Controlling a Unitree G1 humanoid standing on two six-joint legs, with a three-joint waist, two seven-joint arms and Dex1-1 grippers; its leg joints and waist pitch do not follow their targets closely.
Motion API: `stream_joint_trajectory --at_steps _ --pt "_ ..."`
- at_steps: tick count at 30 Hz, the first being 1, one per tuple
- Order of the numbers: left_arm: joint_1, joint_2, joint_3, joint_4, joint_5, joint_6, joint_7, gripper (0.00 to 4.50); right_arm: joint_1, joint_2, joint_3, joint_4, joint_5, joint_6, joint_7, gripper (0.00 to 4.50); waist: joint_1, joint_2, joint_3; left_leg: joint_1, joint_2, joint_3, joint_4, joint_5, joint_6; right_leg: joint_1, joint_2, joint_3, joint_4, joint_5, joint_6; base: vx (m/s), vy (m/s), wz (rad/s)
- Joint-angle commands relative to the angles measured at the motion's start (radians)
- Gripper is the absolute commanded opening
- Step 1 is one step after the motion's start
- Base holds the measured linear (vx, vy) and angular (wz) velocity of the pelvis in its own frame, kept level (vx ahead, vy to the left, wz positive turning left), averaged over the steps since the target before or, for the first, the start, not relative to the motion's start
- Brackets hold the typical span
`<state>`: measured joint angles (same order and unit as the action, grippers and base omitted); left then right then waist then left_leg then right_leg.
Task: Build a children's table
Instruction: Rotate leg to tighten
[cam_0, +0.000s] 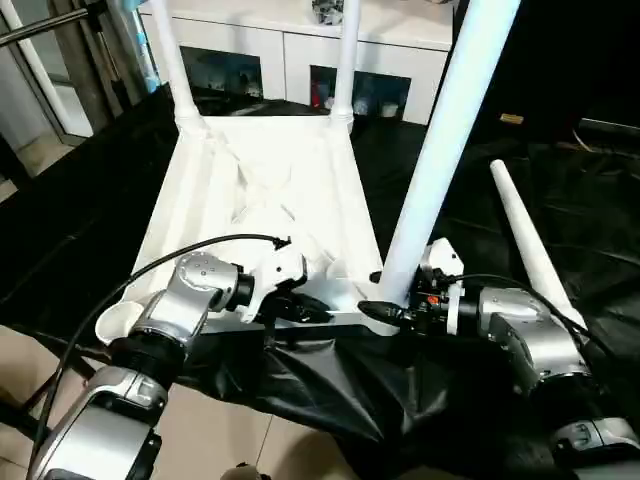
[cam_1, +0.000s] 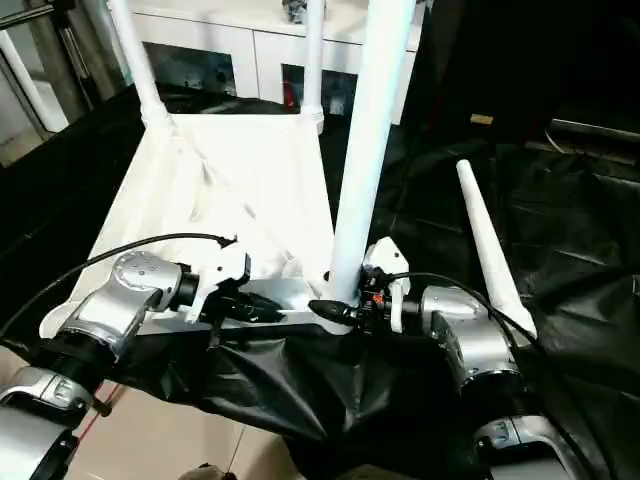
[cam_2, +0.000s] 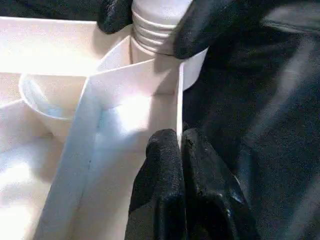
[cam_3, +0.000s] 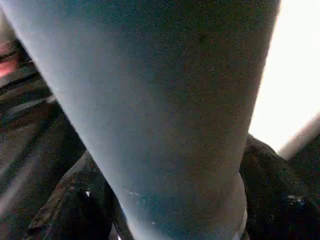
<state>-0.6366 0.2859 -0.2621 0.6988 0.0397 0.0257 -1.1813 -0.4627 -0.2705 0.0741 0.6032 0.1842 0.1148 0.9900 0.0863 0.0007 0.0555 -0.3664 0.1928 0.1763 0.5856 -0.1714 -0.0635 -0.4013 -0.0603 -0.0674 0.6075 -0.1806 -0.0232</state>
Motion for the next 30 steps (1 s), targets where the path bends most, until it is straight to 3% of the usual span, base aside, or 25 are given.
stream_joint_trajectory --at_steps 1,5,8,11,12,16,17,18,19,25,27,28,29,30 --pt "-0.062 -0.065 0.029 0.027 0.009 0.013 0.154 0.00 -0.027 0.068 0.029 0.085 -0.059 0.009 -0.162 2.77 -0.012 -0.007 -0.057 0.012 0.036 -0.014 -0.071 -0.274 0.009 0.042 -0.086 0.046 -0.099 -0.427 -0.160 0.000 0.000 0.00" --pt "-0.103 -0.110 0.036 0.079 0.034 0.044 0.276 0.00 -0.068 0.128 0.015 0.177 -0.114 -0.009 -0.381 2.76 -0.023 -0.007 -0.057 0.015 0.035 -0.016 -0.072 -0.285 0.000 0.039 -0.087 0.047 -0.104 -0.455 -0.140 0.000 0.000 0.00" --pt "-0.128 -0.141 0.046 0.106 0.041 0.074 0.354 0.00 -0.086 0.150 0.013 0.209 -0.142 -0.012 -0.485 2.75 -0.031 -0.009 -0.058 0.013 0.032 -0.013 -0.068 -0.268 0.013 0.039 -0.084 0.049 -0.103 -0.415 -0.150 0.000 0.000 0.00" --pt "-0.175 -0.206 0.058 0.165 0.055 0.097 0.478 0.00 -0.129 0.222 -0.041 0.295 -0.132 -0.050 -0.642 2.75 -0.029 -0.007 -0.061 0.013 0.032 -0.011 -0.066 -0.251 0.020 0.040 -0.083 0.050 -0.099 -0.367 -0.164 0.000 0.000 0.00" --pt "-0.175 -0.206 0.058 0.165 0.055 0.097 0.478 0.00 -0.129 0.222 -0.041 0.295 -0.132 -0.050 -0.642 3.31 -0.029 -0.007 -0.062 0.012 0.032 -0.010 -0.066 -0.247 0.021 0.039 -0.084 0.051 -0.099 -0.356 -0.168 0.000 0.000 0.00" --pt "-0.179 -0.216 0.049 0.175 0.054 0.081 0.469 0.00 -0.143 0.236 -0.060 0.316 -0.113 -0.070 -0.657 3.62 -0.030 -0.008 -0.067 0.004 0.031 -0.011 -0.065 -0.217 0.040 0.052 -0.082 0.049 -0.086 -0.253 -0.187 0.000 0.000 0.00" --pt "-0.179 -0.216 0.049 0.176 0.054 0.081 0.469 0.00 -0.143 0.236 -0.059 0.316 -0.115 -0.072 -0.658 3.73 -0.034 -0.002 -0.066 0.004 0.031 -0.011 -0.065 -0.216 0.043 0.051 -0.081 0.049 -0.088 -0.243 -0.191 0.000 0.000 0.00" --pt "-0.177 -0.216 0.047 0.178 0.056 0.076 0.467 0.00 -0.142 0.228 -0.054 0.307 -0.126 -0.093 -0.674 3.81 -0.035 -0.008 -0.067 0.003 0.031 -0.010 -0.064 -0.210 0.047 0.053 -0.081 0.049 -0.087 -0.235 -0.197 0.000 0.000 0.00" --pt "-0.178 -0.217 0.046 0.182 0.057 0.073 0.469 0.00 -0.142 0.226 -0.058 0.306 -0.129 -0.104 -0.683 3.81 -0.034 -0.007 -0.066 0.003 0.031 -0.009 -0.063 -0.208 0.050 0.053 -0.082 0.049 -0.087 -0.235 -0.199 0.000 0.000 0.00" --pt "-0.196 -0.233 0.075 0.223 0.051 0.054 0.556 0.00 -0.104 0.181 -0.172 0.183 -0.064 -0.126 -0.737 3.81 -0.029 -0.010 -0.064 0.008 0.033 -0.009 -0.066 -0.226 0.051 0.050 -0.081 0.049 -0.092 -0.281 -0.181 0.000 0.000 0.00" --pt "-0.199 -0.244 0.096 0.221 0.030 0.037 0.568 0.00 -0.077 0.168 -0.187 0.128 -0.044 -0.113 -0.720 3.81 -0.026 -0.007 -0.068 0.005 0.034 -0.010 -0.065 -0.201 0.063 0.056 -0.080 0.049 -0.088 -0.220 -0.186 0.000 0.000 0.00" --pt "-0.197 -0.254 0.112 0.204 0.002 0.039 0.539 0.44 -0.050 0.155 -0.185 0.081 -0.039 -0.098 -0.696 3.85 -0.025 -0.009 -0.069 0.002 0.033 -0.009 -0.064 -0.178 0.072 0.058 -0.080 0.049 -0.084 -0.182 -0.197 0.000 0.000 0.00" --pt "-0.197 -0.254 0.112 0.204 0.002 0.039 0.539 0.44 -0.050 0.155 -0.185 0.081 -0.039 -0.098 -0.696 3.85 -0.024 -0.011 -0.071 0.000 0.031 -0.009 -0.061 -0.164 0.076 0.060 -0.080 0.049 -0.081 -0.162 -0.200 0.000 0.000 0.00" --pt "-0.190 -0.256 0.115 0.183 -0.011 0.026 0.513 0.61 -0.003 0.129 -0.149 0.000 -0.039 -0.068 -0.620 3.85 -0.022 -0.010 -0.074 -0.001 0.030 -0.008 -0.059 -0.138 0.087 0.063 -0.082 0.048 -0.077 -0.124 -0.214 0.000 0.000 0.00"
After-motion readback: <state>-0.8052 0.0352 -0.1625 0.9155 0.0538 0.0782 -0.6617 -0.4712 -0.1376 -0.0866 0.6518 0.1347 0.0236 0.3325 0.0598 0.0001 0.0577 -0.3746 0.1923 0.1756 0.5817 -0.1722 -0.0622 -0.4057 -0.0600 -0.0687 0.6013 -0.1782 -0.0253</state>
